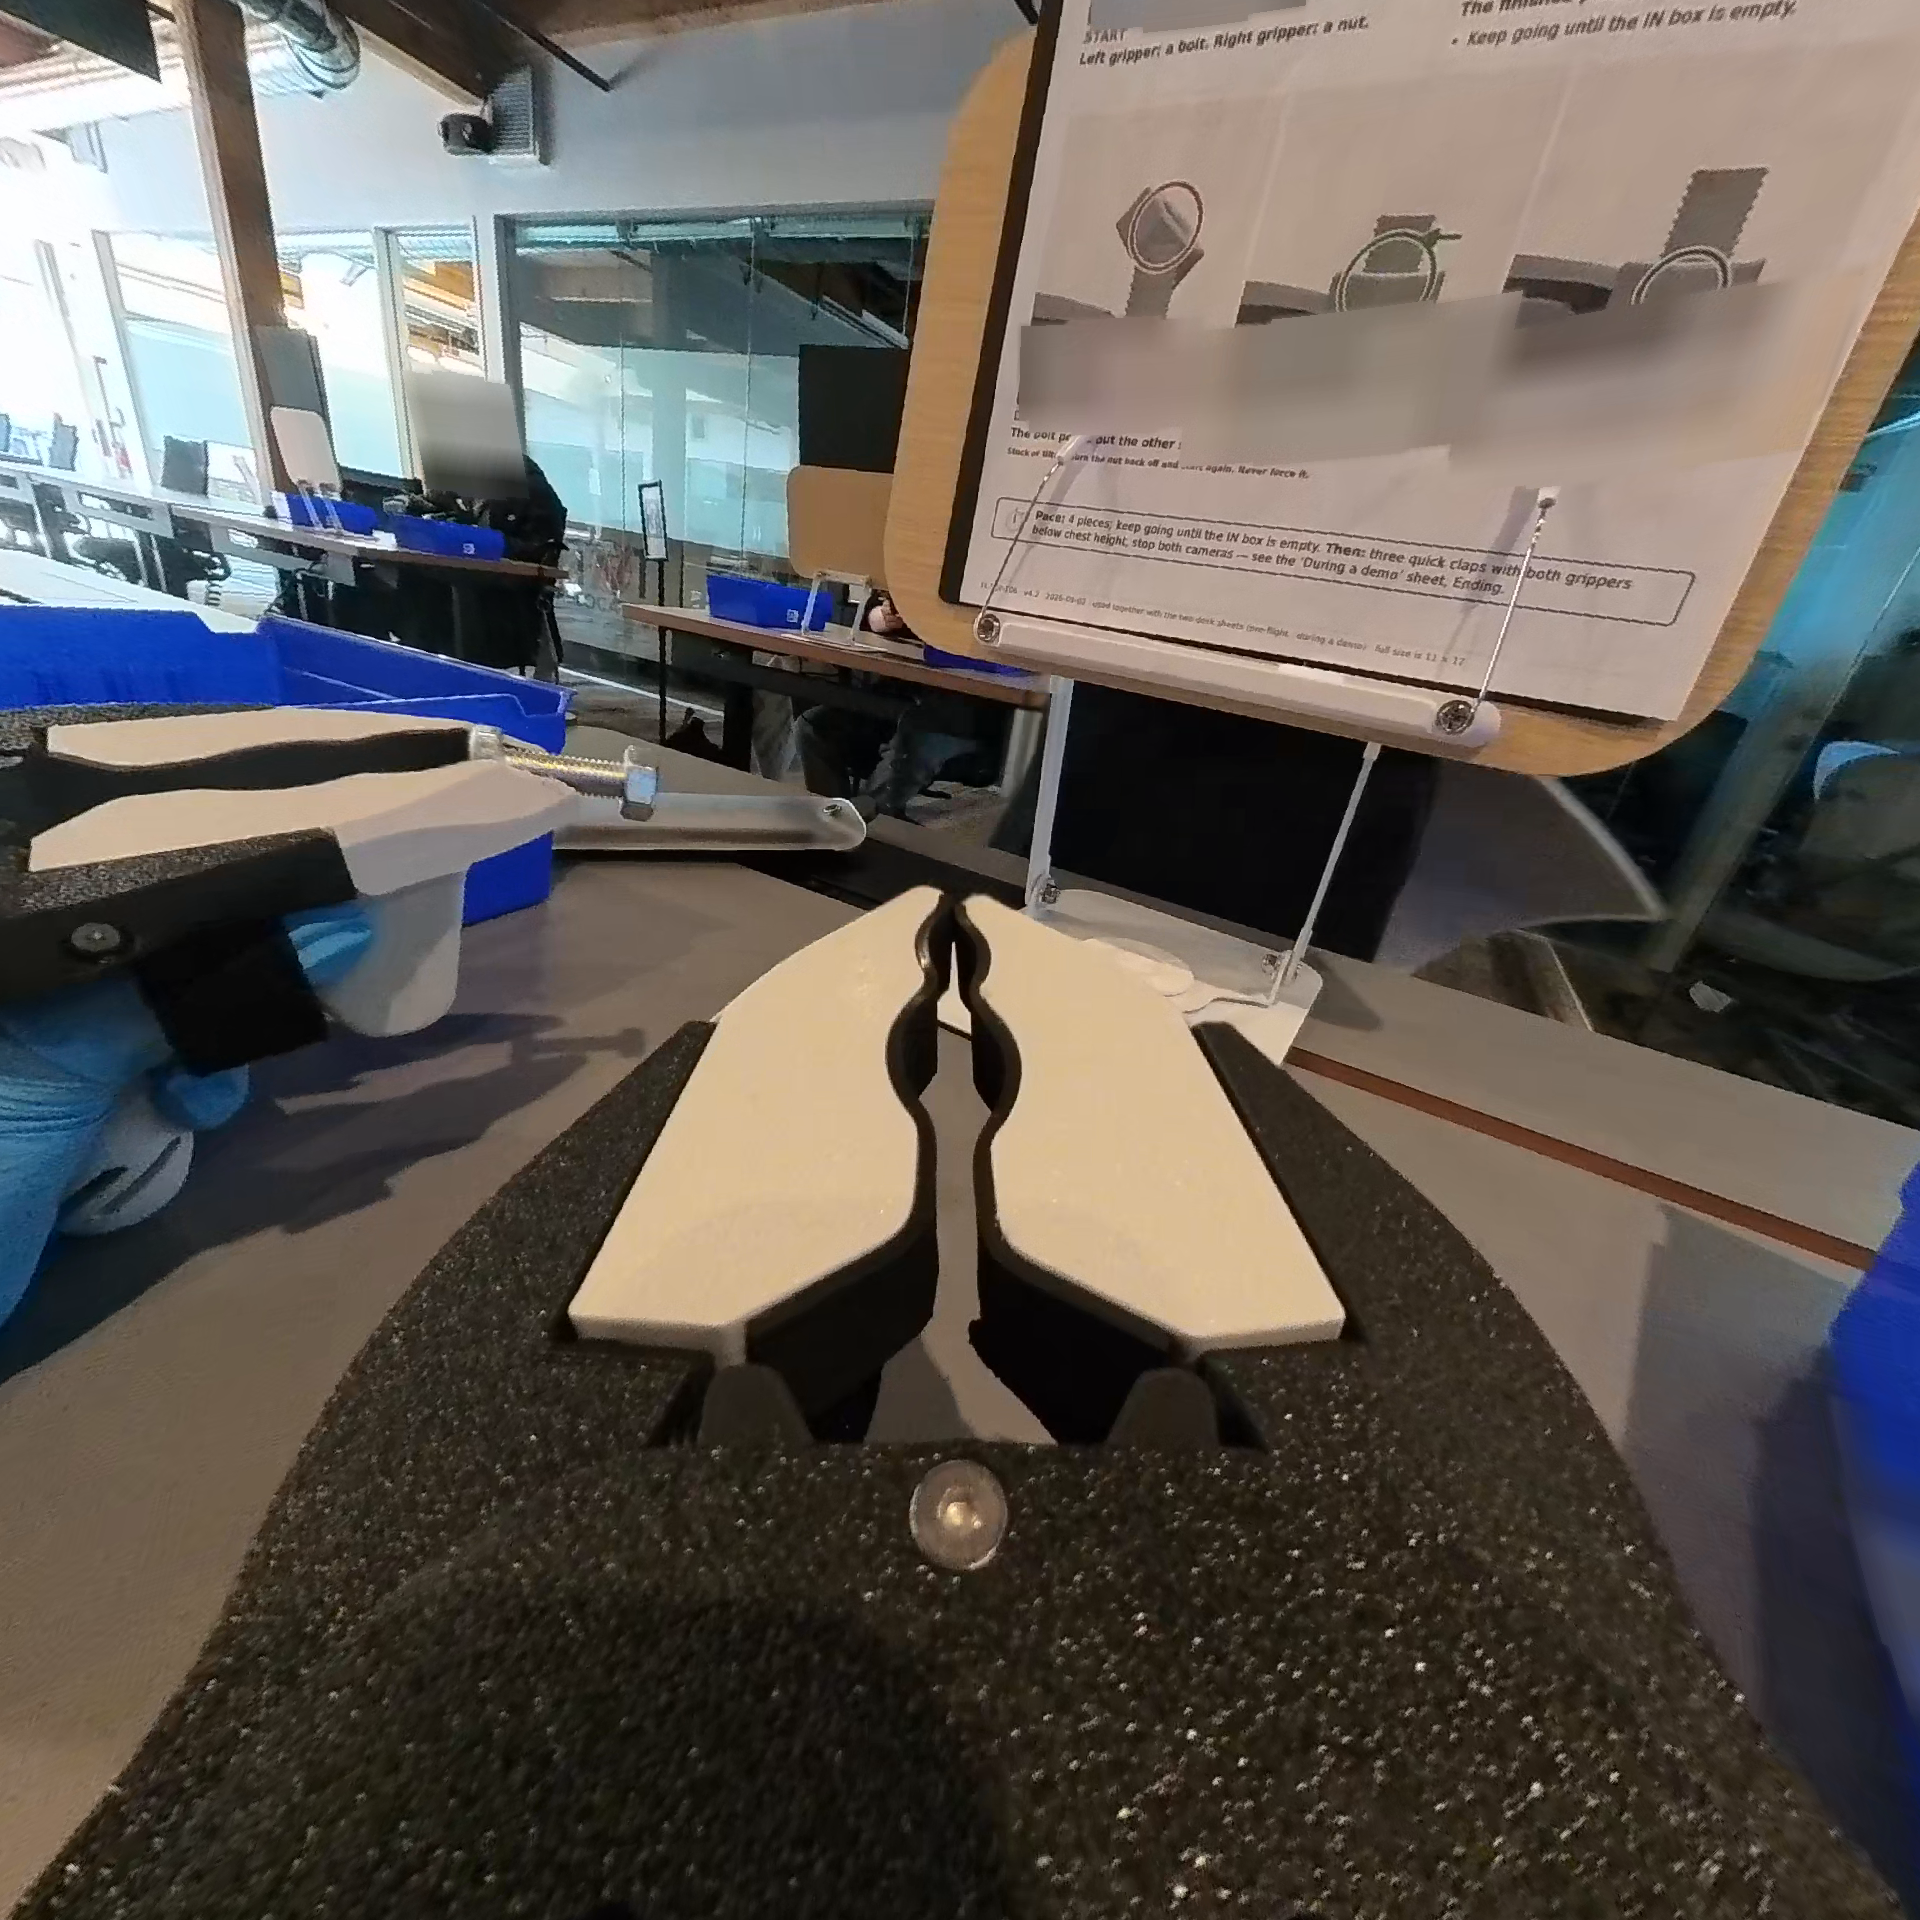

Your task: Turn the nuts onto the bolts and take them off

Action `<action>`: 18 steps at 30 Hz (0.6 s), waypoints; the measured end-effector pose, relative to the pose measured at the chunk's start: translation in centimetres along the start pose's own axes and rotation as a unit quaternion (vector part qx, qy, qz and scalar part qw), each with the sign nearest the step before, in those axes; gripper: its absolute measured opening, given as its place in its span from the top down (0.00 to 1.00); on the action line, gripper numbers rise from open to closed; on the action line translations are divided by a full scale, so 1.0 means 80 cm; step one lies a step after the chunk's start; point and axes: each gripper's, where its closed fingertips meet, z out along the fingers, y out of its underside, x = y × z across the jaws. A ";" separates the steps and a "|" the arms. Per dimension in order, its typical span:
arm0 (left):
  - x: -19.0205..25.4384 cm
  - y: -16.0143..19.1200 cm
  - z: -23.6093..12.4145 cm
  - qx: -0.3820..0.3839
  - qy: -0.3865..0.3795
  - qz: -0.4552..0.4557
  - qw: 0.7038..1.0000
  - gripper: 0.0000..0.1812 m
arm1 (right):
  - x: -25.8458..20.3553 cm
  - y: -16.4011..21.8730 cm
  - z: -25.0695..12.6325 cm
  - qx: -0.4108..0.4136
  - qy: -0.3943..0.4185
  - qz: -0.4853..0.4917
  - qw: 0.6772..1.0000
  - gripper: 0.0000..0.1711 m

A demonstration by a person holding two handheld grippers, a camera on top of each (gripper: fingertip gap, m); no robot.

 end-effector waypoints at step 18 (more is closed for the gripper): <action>0.015 -0.002 0.002 0.008 0.049 -0.011 0.999 0.89 | -0.003 -0.004 -0.012 0.012 -0.008 0.037 0.999 1.00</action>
